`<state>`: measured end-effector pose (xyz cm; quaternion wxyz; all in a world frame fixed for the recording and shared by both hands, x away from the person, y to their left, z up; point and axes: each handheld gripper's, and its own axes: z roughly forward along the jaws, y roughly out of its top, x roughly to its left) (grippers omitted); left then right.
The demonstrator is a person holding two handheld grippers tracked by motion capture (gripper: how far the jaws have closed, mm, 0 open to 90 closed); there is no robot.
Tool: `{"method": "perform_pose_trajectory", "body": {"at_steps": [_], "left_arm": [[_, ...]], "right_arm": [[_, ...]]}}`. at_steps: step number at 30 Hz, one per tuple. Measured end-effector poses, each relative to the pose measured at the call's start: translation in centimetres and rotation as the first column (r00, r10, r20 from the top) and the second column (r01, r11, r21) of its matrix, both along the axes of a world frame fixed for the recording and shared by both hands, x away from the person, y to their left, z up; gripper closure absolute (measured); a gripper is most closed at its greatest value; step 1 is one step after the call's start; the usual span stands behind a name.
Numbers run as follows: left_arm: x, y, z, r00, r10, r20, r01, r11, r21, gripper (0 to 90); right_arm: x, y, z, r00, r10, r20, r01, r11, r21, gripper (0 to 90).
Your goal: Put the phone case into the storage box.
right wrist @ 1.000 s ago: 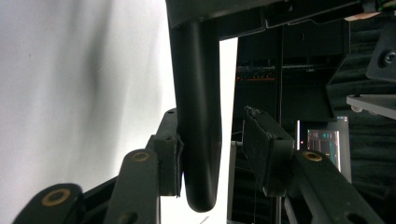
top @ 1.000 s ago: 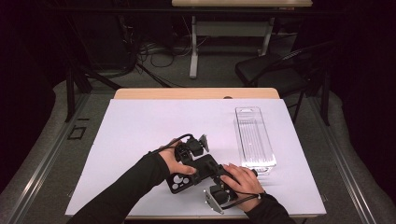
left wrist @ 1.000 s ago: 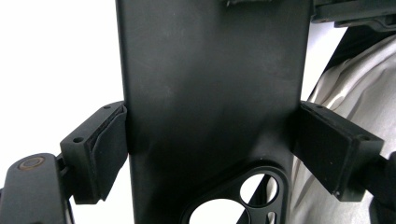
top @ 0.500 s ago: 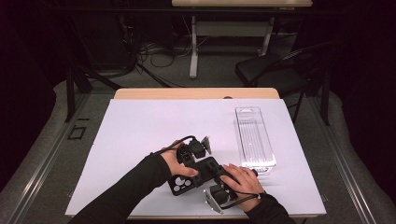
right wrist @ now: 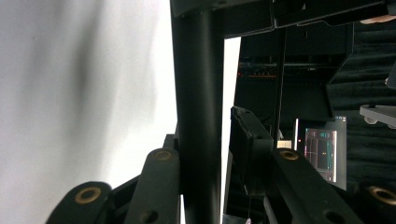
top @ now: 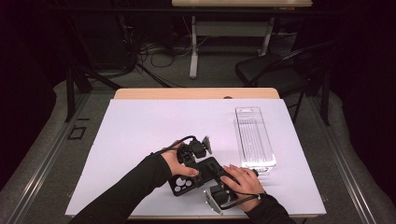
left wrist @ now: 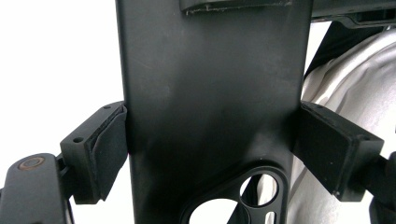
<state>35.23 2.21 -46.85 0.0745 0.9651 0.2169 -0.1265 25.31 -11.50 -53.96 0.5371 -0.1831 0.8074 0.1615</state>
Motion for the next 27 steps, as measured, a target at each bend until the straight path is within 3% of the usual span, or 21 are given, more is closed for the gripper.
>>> {"method": "perform_pose_trajectory", "body": {"at_steps": [27], "left_arm": [[0.23, 0.10, -0.35, 0.9994, 0.006, -0.035, -0.007, 0.9997, -0.021, 14.5]], "right_arm": [[0.10, 0.06, -0.28, 0.9999, 0.005, 0.012, -0.005, 1.000, -0.029, 81.3]]}}
